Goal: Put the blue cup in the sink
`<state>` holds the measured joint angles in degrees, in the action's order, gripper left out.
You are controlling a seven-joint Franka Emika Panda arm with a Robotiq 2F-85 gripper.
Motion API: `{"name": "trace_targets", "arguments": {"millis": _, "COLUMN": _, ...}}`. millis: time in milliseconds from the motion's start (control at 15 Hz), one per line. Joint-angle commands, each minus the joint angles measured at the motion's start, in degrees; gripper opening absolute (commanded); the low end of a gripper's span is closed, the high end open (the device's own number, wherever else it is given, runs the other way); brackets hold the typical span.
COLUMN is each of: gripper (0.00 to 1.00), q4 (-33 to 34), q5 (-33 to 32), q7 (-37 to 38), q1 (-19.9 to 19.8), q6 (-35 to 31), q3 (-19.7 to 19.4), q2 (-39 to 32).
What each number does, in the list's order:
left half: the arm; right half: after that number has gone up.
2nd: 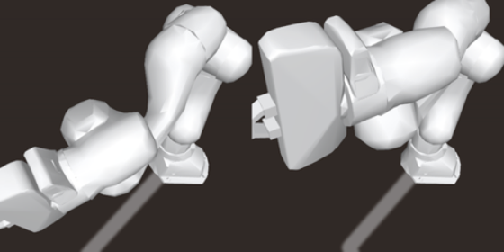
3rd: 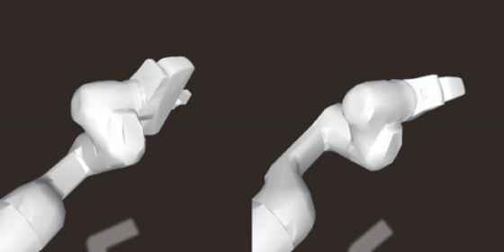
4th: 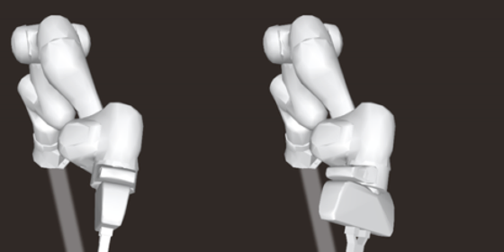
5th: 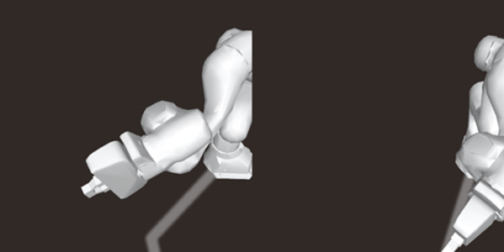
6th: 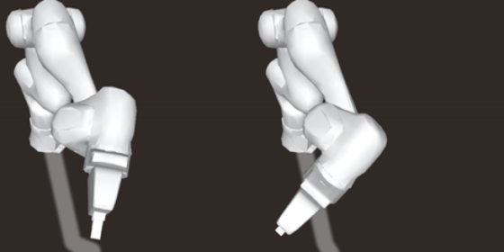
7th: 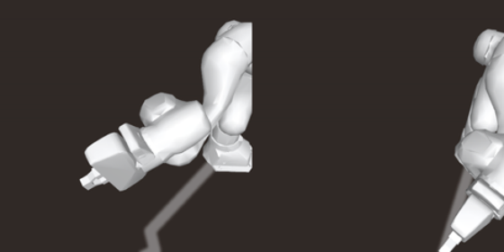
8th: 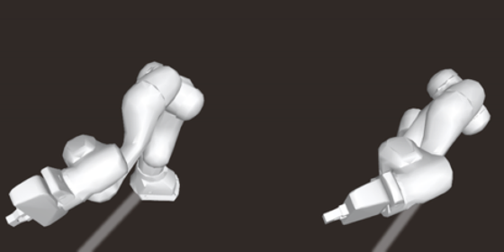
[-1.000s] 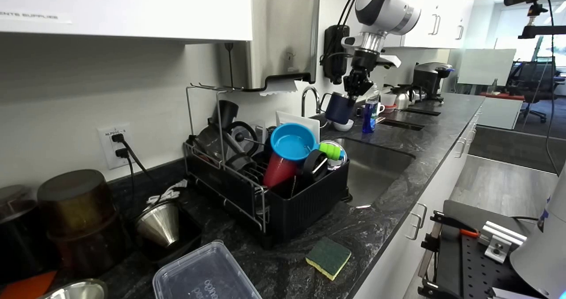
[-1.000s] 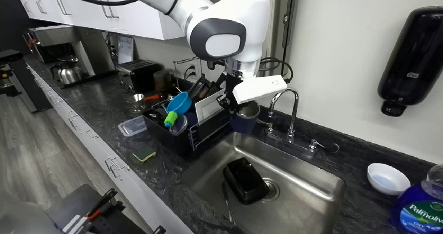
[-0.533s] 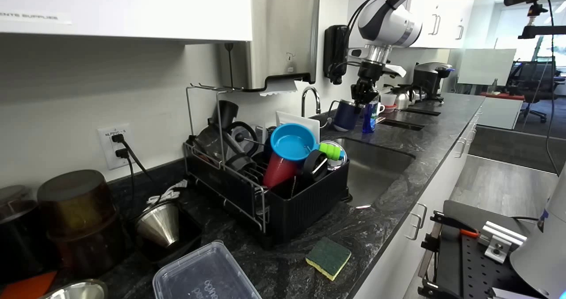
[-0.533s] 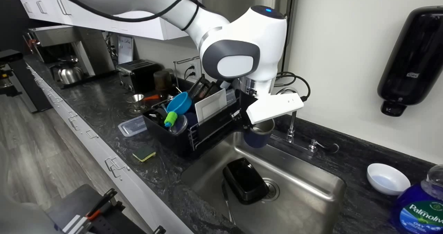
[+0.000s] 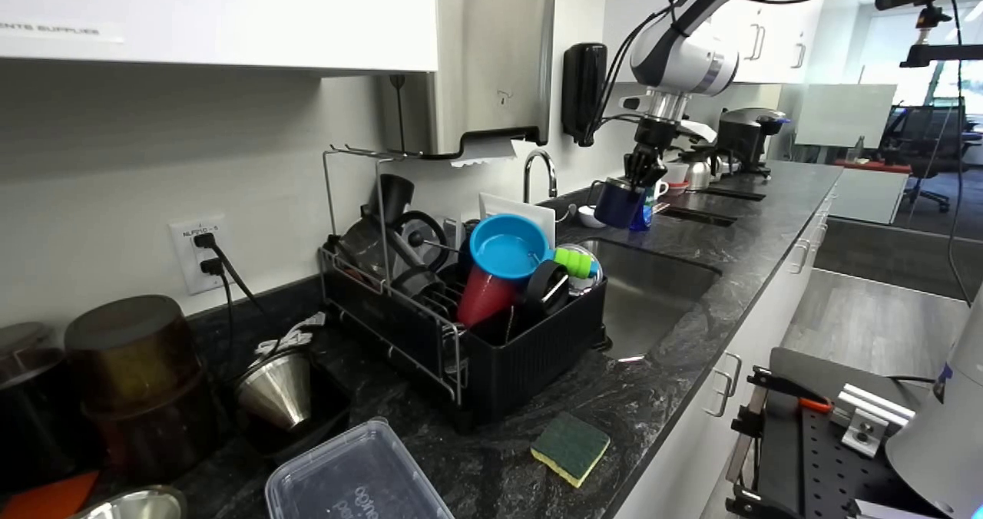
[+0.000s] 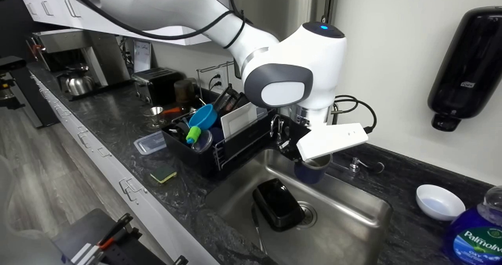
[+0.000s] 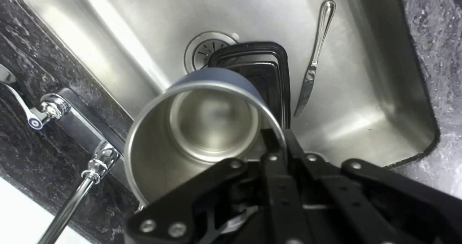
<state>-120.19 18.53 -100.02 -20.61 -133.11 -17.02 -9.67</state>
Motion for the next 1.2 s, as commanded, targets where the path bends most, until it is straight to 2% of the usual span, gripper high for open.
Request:
{"name": "trace_targets", "arguments": {"millis": 0, "gripper": 0.02, "q4": 1.26, "q5": -0.18, "q7": -1.04, "q1": -2.20, "q6": -0.71, "q3": 0.15, "q2": -0.93}}
{"name": "trace_targets", "arguments": {"millis": 333, "gripper": 0.02, "q4": 0.69, "q5": -0.37, "q7": -0.51, "q1": -3.91, "q6": -2.10, "q3": -0.27, "q2": -2.43}}
{"name": "trace_targets", "arguments": {"millis": 600, "gripper": 0.02, "q4": 0.34, "q5": -0.86, "q7": 0.28, "q1": -4.46, "q6": -4.82, "q3": 0.37, "q2": -6.22}}
{"name": "trace_targets", "arguments": {"millis": 1133, "gripper": 0.02, "q4": 0.47, "q5": -5.24, "q7": 2.37, "q1": -5.13, "q6": -10.50, "q3": 1.09, "q2": -12.13}}
